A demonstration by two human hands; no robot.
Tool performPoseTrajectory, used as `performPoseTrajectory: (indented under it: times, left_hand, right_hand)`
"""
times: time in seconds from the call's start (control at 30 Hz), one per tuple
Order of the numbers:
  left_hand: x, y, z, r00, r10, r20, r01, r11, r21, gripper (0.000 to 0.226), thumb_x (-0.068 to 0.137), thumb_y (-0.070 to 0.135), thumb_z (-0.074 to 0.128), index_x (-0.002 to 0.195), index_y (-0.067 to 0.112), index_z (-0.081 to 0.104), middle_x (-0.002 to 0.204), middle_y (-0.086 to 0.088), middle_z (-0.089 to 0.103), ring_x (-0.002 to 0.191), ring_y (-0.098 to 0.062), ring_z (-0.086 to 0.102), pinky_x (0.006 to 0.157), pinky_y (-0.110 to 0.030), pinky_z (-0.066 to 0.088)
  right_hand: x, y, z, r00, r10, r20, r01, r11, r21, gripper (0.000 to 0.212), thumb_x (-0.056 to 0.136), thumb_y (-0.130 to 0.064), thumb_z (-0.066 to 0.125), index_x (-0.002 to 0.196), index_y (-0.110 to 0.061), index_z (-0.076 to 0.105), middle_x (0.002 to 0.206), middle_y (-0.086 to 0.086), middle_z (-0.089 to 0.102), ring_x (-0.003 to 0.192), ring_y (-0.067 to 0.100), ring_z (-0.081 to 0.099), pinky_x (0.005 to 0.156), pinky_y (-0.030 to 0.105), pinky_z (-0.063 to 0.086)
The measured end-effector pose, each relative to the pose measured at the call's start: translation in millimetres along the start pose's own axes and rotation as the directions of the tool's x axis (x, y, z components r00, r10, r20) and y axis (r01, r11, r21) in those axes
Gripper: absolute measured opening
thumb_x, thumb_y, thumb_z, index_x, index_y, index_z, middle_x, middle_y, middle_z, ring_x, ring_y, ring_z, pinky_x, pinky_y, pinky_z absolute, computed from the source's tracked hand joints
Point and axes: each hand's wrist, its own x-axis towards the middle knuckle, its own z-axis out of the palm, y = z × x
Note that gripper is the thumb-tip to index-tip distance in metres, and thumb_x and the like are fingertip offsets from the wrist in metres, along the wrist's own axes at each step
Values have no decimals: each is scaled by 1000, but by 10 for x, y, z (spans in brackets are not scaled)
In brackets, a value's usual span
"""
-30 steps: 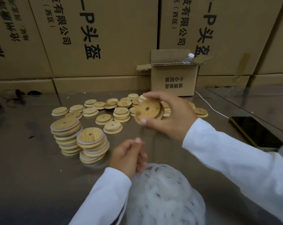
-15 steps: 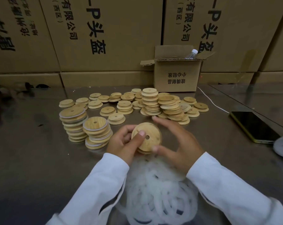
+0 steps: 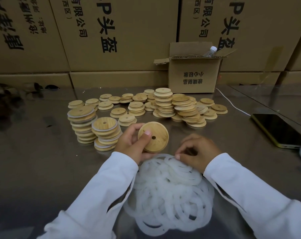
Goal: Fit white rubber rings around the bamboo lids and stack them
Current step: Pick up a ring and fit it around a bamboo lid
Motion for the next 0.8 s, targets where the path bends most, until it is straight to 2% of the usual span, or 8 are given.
performPoseTrajectory:
  times: [0.1,0.17,0.2,0.43,0.53,0.6,0.7,0.8]
  left_hand:
    - [2,-9,16,999,-50,-5,50,999,20,7,92,14,51,92,20,55,104,-15,61,88,-37,65,51,-26,54]
    - [-1,-4,20,997,-81,17,81,997,14,5,93,16,49,93,20,52,106,-17,59,70,-33,69,49,-25,54]
    - [-1,-4,20,996,-88,23,88,996,11,5,93,16,49,93,21,51,104,-16,60,63,-30,70,48,-25,54]
    - [6,-9,13,994,-111,17,112,994,-5,7,93,17,49,100,18,51,101,-17,61,60,-30,70,50,-26,56]
    - [7,1,6,993,-117,13,117,993,-16,11,92,17,50,103,16,51,101,-17,62,62,-31,70,51,-27,57]
    - [5,6,2,993,-120,7,120,993,-11,15,92,17,51,107,14,51,101,-17,62,62,-31,70,49,-26,56]
    - [-8,12,3,993,-117,7,117,993,22,13,91,16,52,104,15,54,103,-18,64,65,-33,70,49,-26,56]
    - [-24,15,12,994,-107,33,104,991,87,11,91,15,53,100,18,58,105,-19,64,82,-41,67,50,-28,56]
  right_hand:
    - [4,14,28,1000,-2,9,2,1000,17,17,76,-24,72,68,-36,65,99,-13,52,95,8,52,78,16,36]
    - [8,24,28,999,-13,31,13,1000,-24,6,79,-24,70,82,-28,71,105,-13,51,102,7,49,87,19,34]
    - [10,32,28,999,-26,39,27,999,-44,9,79,-24,69,87,-26,72,106,-13,50,104,7,47,88,19,33]
    - [14,-13,81,998,-27,-50,24,998,-59,13,84,-18,62,76,-26,68,87,-6,58,86,12,53,72,20,38]
    - [10,-52,57,986,-5,-165,16,998,67,25,87,-16,58,70,-34,56,80,-13,62,78,2,56,62,6,38]
    - [-1,-101,31,961,-6,-276,61,980,190,28,87,-15,59,71,-38,55,78,-20,61,77,-4,56,64,1,39]
    - [-28,-195,12,918,-26,-395,172,925,338,26,85,-13,61,74,-36,59,76,-19,63,78,-5,57,68,4,42]
    - [-62,-287,24,896,-35,-443,244,872,424,25,84,-11,63,78,-35,60,78,-20,65,80,-2,59,72,8,45]
